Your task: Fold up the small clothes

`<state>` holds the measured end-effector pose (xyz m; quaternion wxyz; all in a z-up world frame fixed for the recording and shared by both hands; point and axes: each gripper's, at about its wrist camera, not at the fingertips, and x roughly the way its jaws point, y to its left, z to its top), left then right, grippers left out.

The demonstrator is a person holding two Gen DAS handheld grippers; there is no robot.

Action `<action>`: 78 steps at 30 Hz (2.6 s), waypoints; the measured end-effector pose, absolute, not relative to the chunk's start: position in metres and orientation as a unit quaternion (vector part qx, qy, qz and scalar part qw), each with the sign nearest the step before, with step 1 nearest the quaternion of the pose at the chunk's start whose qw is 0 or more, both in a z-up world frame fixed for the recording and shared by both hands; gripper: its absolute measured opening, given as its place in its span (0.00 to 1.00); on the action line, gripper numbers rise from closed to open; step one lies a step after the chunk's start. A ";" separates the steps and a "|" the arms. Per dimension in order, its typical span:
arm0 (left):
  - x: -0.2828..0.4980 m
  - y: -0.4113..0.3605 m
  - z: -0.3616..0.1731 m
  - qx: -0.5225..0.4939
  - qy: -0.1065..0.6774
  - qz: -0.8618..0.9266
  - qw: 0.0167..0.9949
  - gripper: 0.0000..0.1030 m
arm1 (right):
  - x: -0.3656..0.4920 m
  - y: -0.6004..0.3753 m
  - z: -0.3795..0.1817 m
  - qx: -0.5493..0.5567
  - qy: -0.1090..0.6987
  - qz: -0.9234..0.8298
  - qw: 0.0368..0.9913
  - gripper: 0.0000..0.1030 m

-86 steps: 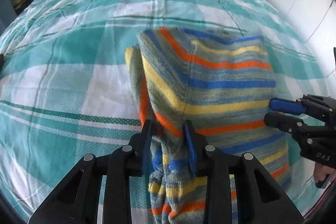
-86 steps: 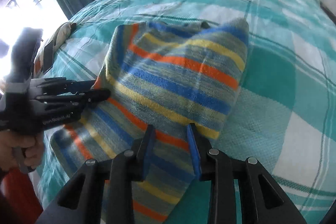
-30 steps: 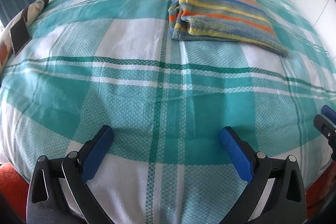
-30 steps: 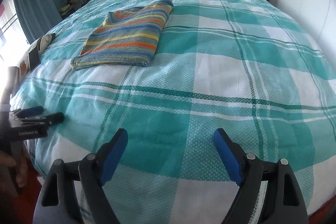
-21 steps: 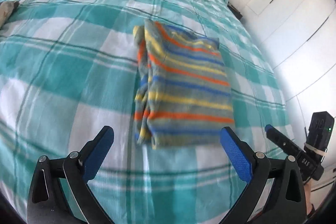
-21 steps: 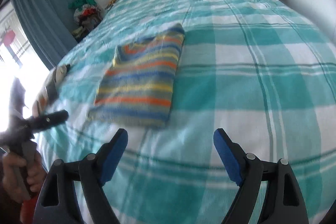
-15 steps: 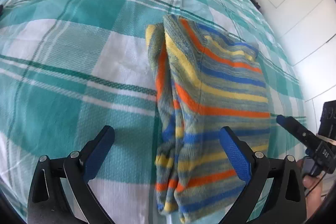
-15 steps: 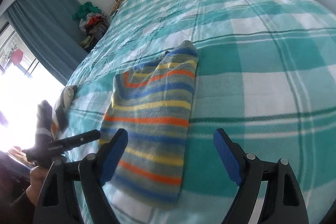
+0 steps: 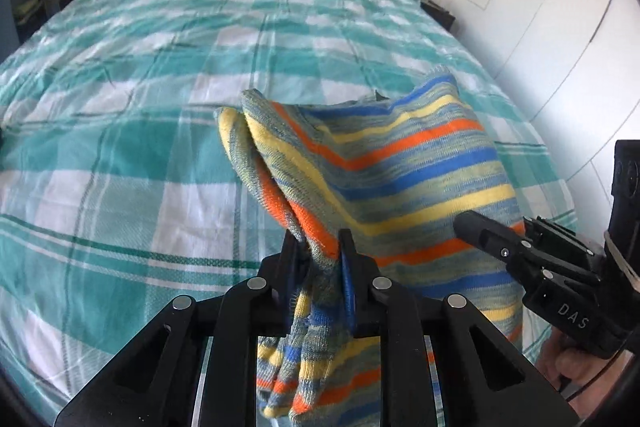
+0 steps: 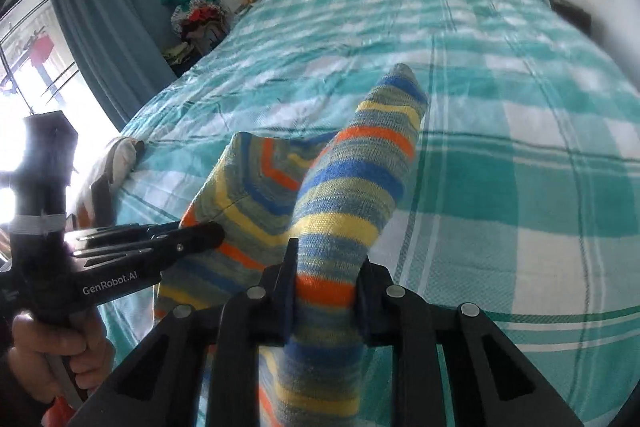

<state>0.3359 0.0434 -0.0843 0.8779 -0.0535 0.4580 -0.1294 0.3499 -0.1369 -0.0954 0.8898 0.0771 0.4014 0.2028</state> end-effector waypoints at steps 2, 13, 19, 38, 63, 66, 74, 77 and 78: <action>0.332 0.040 -0.073 -0.041 0.444 -0.129 0.886 0.19 | 0.348 -0.143 -0.084 0.079 0.390 0.197 0.896 0.23; 0.221 0.035 -0.104 0.059 0.452 -0.002 0.890 0.91 | 0.249 -0.201 -0.090 0.011 0.459 0.084 0.884 0.73; 0.146 0.020 -0.062 0.065 0.445 0.022 0.893 0.99 | 0.156 -0.194 -0.062 0.026 0.457 0.065 0.887 0.79; 0.066 0.026 0.021 0.039 0.438 0.052 0.897 0.99 | 0.062 -0.155 0.032 -0.011 0.420 0.078 0.904 0.83; 0.033 0.014 0.044 0.041 0.437 0.021 0.898 1.00 | 0.028 -0.157 0.062 -0.041 0.407 0.035 0.912 0.83; 0.035 0.011 0.044 0.047 0.437 0.031 0.898 1.00 | 0.029 -0.159 0.063 -0.043 0.406 0.028 0.912 0.83; 0.043 0.013 0.043 0.046 0.445 0.046 0.893 1.00 | 0.031 -0.162 0.061 -0.042 0.408 0.022 0.912 0.83; 0.043 0.012 0.045 0.046 0.445 0.044 0.893 1.00 | 0.033 -0.164 0.060 -0.043 0.407 0.018 0.912 0.83; 0.044 0.012 0.045 0.046 0.445 0.043 0.893 1.00 | 0.033 -0.165 0.059 -0.043 0.407 0.016 0.912 0.83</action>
